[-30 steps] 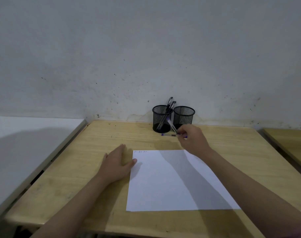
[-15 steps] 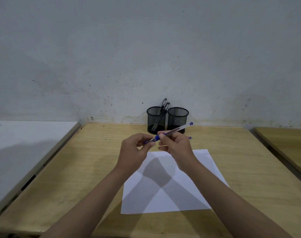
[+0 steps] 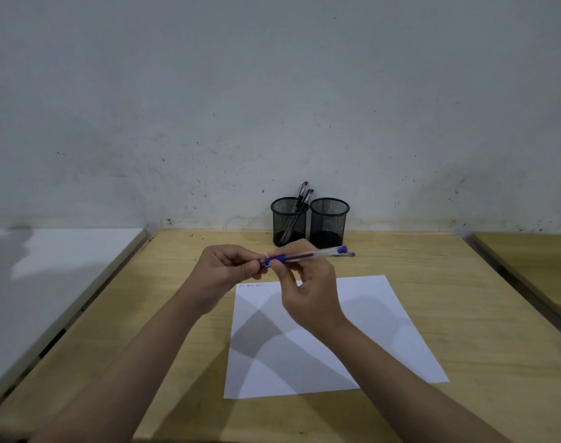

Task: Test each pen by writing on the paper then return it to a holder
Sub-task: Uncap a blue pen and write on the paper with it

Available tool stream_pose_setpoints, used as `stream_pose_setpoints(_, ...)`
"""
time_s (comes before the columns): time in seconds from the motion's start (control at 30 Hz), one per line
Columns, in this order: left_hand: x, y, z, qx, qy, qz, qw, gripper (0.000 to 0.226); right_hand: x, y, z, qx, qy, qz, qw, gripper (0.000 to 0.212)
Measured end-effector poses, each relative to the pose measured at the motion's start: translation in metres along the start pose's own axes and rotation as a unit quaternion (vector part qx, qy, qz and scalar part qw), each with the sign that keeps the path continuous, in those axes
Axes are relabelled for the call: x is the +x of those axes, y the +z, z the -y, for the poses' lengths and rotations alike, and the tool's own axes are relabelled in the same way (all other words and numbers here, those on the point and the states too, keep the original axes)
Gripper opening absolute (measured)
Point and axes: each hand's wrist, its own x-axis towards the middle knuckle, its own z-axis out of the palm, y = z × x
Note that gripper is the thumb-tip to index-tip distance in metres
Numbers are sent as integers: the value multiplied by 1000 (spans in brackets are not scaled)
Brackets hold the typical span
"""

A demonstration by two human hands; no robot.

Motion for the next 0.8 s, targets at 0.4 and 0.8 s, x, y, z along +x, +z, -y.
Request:
stream_pose_setpoints(0.4, 2, -74, 21, 157, -59, -231, 958, 8, 20, -42, 11, 18, 71, -190, 979, 6)
stream_pose_setpoints(0.8, 28, -49, 76, 358, -147, -233, 892, 12, -6, -12, -21, 13, 234, -167, 958, 20)
